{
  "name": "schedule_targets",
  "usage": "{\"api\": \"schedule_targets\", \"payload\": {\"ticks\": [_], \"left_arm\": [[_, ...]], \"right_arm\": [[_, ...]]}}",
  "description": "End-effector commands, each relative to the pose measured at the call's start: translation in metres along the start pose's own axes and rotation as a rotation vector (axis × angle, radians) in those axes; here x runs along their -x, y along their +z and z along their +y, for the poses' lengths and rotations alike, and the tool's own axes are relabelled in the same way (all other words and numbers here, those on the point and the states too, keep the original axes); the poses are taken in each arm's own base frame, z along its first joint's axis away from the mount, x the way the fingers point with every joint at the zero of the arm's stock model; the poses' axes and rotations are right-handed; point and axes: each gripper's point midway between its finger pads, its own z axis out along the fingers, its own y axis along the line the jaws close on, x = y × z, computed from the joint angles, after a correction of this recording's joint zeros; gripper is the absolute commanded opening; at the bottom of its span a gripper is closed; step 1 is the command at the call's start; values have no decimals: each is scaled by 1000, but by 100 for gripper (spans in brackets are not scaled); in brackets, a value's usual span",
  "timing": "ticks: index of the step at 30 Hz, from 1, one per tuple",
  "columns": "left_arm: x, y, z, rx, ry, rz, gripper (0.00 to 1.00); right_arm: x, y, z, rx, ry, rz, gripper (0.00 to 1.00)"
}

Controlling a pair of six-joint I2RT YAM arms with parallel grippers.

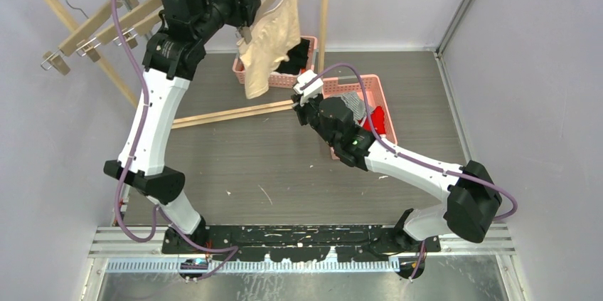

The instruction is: Remove the underwear clipped to the hanger

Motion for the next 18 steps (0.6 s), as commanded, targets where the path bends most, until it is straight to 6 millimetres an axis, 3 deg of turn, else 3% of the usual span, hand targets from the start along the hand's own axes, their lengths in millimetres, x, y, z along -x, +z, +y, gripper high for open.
{"api": "schedule_targets", "payload": {"ticks": [1, 12, 18], "left_arm": [[46, -21, -8, -35, -26, -146, 52], [62, -31, -17, -74, -65, -203, 52], [54, -23, -33, -155, -116, -176, 52]], "right_arm": [[33, -5, -2, -4, 23, -95, 7], [30, -4, -1, -5, 21, -90, 7], [28, -2, 0, -4, 21, -88, 7]]}}
